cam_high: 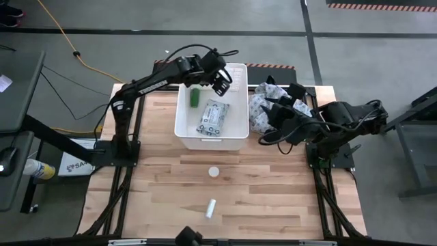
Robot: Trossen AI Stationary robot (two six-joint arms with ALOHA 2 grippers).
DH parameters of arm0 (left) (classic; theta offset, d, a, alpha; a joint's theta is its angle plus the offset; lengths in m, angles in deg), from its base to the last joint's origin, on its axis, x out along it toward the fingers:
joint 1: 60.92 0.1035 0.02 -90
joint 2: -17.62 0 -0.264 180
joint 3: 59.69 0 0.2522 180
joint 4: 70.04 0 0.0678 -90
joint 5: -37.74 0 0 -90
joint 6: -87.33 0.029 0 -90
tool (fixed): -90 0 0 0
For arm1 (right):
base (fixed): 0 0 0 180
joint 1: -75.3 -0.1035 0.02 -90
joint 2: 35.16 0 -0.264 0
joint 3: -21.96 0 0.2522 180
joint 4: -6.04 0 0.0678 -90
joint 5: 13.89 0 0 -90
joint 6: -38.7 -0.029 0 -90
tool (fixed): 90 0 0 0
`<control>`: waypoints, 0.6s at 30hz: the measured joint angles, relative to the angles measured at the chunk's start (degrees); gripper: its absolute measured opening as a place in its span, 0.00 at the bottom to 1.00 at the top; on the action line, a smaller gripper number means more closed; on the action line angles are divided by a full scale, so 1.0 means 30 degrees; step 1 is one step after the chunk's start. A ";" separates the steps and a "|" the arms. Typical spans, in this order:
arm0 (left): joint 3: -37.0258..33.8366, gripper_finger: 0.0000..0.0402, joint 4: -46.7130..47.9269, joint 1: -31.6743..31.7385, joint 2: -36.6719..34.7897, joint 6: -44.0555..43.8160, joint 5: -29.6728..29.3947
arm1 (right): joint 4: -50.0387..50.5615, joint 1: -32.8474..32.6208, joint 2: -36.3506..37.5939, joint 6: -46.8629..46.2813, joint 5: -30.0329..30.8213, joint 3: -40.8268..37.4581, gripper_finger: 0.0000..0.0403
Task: Pick & place medical supplies in basket/bin
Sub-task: Put the white pill bottle into the white laundry organizer
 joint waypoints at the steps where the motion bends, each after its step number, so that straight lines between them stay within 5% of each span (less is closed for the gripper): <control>1: 0.0000 0.68 -0.0010 0.0162 0.0198 -0.0003 0.0189 | 0.0214 0.0000 0.0000 -0.0120 -0.0003 -0.0002 0.27; 18: 0.0014 0.73 -0.0873 0.0869 0.3822 0.0000 0.2511 | 0.0971 0.0000 -0.0007 -0.0701 -0.0020 -0.0002 0.27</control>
